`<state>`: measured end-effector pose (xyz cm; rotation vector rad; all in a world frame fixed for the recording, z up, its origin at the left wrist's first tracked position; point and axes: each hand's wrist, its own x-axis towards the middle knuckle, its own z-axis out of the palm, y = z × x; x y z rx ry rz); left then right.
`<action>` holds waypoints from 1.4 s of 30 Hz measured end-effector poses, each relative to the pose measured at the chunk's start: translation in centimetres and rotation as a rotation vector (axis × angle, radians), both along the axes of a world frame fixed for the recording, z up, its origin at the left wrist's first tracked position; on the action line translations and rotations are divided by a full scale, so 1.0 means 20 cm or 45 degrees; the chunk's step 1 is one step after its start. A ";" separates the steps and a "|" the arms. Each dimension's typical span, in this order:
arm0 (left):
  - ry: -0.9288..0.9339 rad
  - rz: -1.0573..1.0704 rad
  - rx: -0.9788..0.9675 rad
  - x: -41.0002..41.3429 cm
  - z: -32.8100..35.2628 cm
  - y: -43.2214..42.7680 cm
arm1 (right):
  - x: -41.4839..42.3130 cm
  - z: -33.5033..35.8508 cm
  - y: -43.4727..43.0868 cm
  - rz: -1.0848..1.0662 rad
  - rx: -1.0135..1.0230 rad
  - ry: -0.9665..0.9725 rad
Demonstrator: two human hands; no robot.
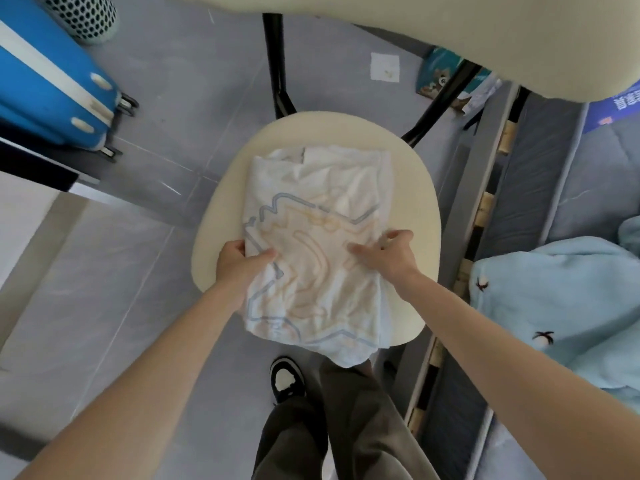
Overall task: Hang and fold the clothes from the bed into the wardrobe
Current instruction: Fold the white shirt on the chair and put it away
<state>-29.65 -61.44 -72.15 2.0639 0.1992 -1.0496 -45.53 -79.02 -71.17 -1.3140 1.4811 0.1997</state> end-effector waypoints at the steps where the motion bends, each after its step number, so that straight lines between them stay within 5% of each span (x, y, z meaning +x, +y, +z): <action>1: 0.011 -0.013 0.004 0.01 0.00 -0.01 | -0.01 0.00 0.01 0.036 0.010 0.048; 4: 0.077 -0.041 0.017 0.05 -0.01 -0.03 | -0.03 -0.03 0.01 0.170 0.013 0.080; 11: 0.078 -0.094 -0.150 0.06 0.04 0.03 | -0.07 0.06 -0.06 0.135 0.273 -0.340; 16: 0.012 0.039 -0.233 0.01 0.22 0.16 | -0.14 0.21 -0.02 0.097 0.140 -0.427; 21: 0.075 -0.376 -0.313 -0.05 0.39 0.31 | -0.25 0.38 0.08 0.578 0.058 -0.442; 28: -0.481 -1.073 -0.001 -0.23 0.62 0.43 | -0.41 0.64 0.24 0.855 -0.399 -0.039; 42: -1.488 -0.830 -0.037 0.03 1.53 0.14 | -0.13 1.46 -0.14 0.918 -1.201 -0.381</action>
